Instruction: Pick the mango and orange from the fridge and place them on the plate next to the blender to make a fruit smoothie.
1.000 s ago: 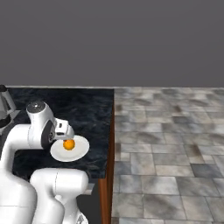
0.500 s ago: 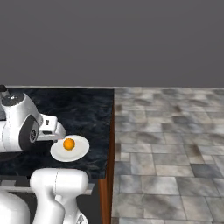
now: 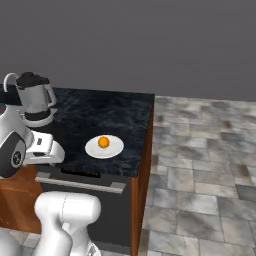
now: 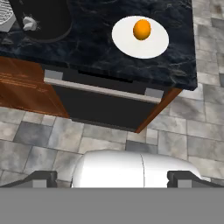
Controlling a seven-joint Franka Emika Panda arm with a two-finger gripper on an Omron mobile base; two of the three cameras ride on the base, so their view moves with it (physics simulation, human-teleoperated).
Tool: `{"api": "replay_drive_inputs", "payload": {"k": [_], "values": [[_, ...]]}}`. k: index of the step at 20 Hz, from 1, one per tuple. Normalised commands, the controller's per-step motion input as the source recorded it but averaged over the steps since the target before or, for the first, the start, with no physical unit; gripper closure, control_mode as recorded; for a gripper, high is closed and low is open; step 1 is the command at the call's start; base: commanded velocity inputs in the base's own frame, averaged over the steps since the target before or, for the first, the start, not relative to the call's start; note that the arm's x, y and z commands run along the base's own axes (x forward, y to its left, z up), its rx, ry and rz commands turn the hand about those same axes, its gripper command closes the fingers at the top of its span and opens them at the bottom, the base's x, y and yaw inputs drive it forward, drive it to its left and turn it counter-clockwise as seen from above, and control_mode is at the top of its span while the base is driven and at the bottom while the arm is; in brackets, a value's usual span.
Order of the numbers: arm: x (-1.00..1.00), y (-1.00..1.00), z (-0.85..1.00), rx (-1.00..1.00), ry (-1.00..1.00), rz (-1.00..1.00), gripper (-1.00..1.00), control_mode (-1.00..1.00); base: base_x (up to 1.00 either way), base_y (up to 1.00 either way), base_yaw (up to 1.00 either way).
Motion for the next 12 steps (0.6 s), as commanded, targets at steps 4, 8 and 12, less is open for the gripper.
{"api": "replay_drive_inputs", "payload": {"k": [4,8,12], "values": [[0.00,0.00,0.00,0.00,0.00,0.00,-1.00,1.00,-0.78,0.00,0.82],[0.00,0.00,0.00,0.00,0.00,0.00,-1.00,1.00,-0.23,0.02,0.98],[0.00,0.00,0.00,0.00,0.00,0.00,-1.00,1.00,0.00,0.41,0.95]]}}
